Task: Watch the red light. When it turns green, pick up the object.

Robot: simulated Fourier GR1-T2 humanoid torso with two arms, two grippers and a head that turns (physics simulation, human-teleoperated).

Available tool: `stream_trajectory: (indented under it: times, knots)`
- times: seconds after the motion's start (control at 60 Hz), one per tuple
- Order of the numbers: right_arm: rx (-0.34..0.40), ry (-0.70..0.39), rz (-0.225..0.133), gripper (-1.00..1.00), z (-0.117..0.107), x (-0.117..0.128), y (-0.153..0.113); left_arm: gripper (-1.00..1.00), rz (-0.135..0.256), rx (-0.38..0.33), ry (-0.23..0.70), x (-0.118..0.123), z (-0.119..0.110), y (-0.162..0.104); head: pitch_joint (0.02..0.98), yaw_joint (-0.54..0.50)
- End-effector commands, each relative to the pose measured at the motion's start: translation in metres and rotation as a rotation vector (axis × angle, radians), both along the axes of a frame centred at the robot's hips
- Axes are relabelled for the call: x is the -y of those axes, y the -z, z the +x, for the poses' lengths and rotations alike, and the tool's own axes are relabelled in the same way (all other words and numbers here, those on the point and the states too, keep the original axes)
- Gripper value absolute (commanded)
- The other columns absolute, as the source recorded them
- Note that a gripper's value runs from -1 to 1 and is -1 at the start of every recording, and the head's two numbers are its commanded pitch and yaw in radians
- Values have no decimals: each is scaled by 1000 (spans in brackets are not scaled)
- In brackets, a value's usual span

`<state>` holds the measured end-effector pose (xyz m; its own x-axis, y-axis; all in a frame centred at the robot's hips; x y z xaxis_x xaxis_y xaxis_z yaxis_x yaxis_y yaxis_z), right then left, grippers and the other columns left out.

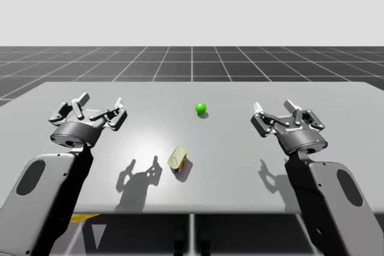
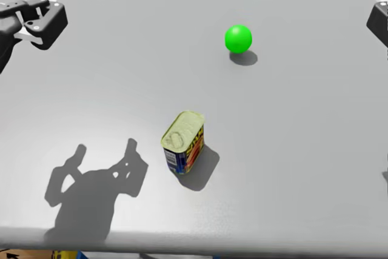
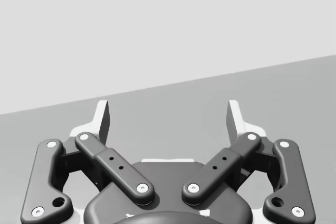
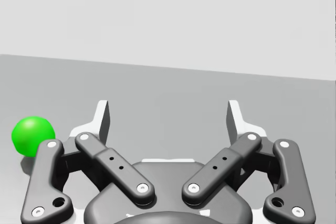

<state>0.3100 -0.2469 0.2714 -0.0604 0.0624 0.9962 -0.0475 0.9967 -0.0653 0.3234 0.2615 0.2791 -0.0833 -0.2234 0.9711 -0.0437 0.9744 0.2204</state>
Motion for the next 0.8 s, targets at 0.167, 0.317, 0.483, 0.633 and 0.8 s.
stream_trajectory:
  times: [0.167,0.317,0.483,0.633,0.8]
  knots:
    - [-6,-2,-6,-1000,0,-1,0,-1000,-53,-33,55,4,-2,-3,873,93]
    - [-10,-2,1,-1000,1,-2,0,-1000,-150,-104,148,11,-19,-19,866,90]
    - [-1,-4,1,-1000,1,-1,0,-1000,-131,-145,351,28,-55,-30,865,106]
    - [1,-1,0,-1000,1,-1,-1,-1000,-145,-120,482,37,-90,-29,863,106]
    - [2,-1,3,-1000,1,1,-1,-1000,-148,-123,551,47,-122,-6,864,115]
